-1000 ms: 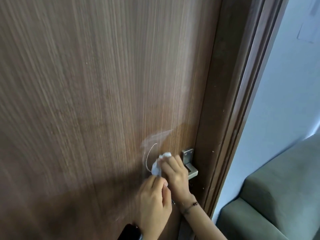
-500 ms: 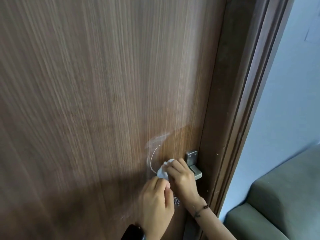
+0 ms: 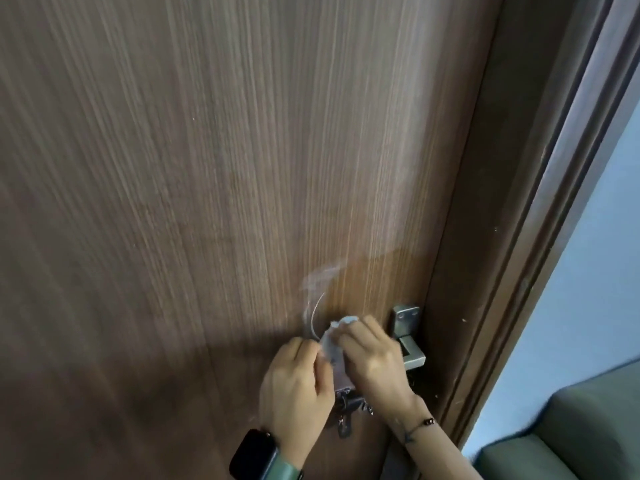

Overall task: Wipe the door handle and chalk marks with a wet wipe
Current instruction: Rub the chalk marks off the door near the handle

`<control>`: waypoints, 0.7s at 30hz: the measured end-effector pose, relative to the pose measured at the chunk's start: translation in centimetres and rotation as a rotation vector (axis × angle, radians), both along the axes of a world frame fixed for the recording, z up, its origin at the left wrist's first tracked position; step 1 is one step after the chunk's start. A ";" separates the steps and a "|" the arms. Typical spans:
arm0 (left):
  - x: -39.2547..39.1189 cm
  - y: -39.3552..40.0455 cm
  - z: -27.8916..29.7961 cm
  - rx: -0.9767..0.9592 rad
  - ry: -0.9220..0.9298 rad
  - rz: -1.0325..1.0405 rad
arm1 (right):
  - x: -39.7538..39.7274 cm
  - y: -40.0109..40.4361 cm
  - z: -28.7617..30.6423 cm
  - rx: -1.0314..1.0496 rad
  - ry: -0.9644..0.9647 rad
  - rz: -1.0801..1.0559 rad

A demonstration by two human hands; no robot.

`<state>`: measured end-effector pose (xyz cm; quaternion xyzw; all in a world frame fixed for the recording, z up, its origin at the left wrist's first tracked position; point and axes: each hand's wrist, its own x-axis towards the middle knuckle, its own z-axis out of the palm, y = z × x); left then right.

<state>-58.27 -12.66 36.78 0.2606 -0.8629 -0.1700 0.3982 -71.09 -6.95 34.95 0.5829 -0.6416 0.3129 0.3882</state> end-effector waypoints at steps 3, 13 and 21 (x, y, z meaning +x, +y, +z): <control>-0.3 -0.2 0.4 0.013 0.019 -0.018 | -0.5 -1.1 4.2 -0.257 -0.073 -0.023; 0.2 -1.2 0.9 -0.054 0.022 0.009 | 0.6 -1.0 -0.1 0.011 -0.013 0.076; 0.8 -1.7 0.8 -0.027 0.047 0.020 | 2.1 -4.2 5.5 -0.368 -0.106 0.036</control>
